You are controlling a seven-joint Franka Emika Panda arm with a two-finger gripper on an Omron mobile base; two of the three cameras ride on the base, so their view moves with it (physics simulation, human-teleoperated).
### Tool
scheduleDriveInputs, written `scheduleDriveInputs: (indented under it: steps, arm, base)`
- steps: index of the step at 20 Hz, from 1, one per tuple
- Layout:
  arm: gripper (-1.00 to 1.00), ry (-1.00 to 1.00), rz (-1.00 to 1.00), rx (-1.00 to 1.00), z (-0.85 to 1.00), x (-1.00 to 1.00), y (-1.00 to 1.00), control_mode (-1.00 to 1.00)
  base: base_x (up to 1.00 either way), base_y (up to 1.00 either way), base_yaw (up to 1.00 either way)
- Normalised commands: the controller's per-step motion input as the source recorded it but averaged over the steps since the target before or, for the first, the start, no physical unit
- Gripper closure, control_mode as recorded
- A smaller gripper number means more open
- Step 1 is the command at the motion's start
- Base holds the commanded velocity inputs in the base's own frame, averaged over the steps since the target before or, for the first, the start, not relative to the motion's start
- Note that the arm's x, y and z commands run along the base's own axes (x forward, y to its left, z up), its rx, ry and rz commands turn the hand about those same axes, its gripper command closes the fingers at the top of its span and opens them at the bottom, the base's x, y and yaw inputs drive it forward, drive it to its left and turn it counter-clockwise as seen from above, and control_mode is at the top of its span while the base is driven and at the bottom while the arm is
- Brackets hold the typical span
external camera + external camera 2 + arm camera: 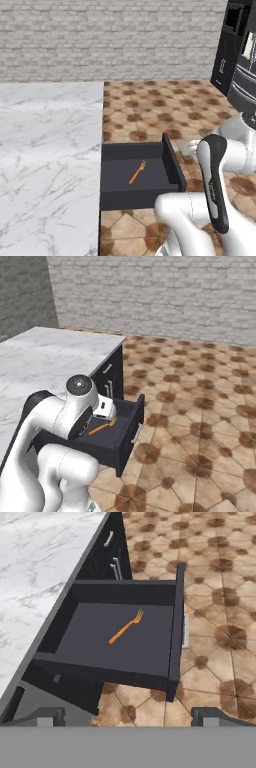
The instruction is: Organize the utensils by type. Pick up the wooden spoons from the counter and place them in the open cabinet. Then pick up the metallic utensils from the counter and place them in the open drawer.
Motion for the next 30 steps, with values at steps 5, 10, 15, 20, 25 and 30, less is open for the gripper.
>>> scheduleDriveInputs:
  steps: [5,10,15,20,25,30]
  arm:
    - [-1.00,0.00,0.00,0.00,0.00,0.00,0.00,1.00]
    - [-1.00,0.00,0.00,0.00,0.00,0.00,0.00,1.00]
    - [-1.00,0.00,0.00,0.00,0.00,0.00,0.00,1.00]
    - [-1.00,0.00,0.00,0.00,0.00,0.00,0.00,1.00]
    - [-1.00,0.00,0.00,0.00,0.00,0.00,0.00,1.00]
    - [-1.00,0.00,0.00,0.00,0.00,0.00,0.00,1.00]
  base:
    - [-0.05,-0.30,-0.68]
    - [0.00,-0.30,-0.93]
    - [0.00,-0.25,-0.98]
    - [0.00,-0.22,-0.99]
    - [0.06,-0.24,-0.93]
    - [0.41,-0.26,-0.64]
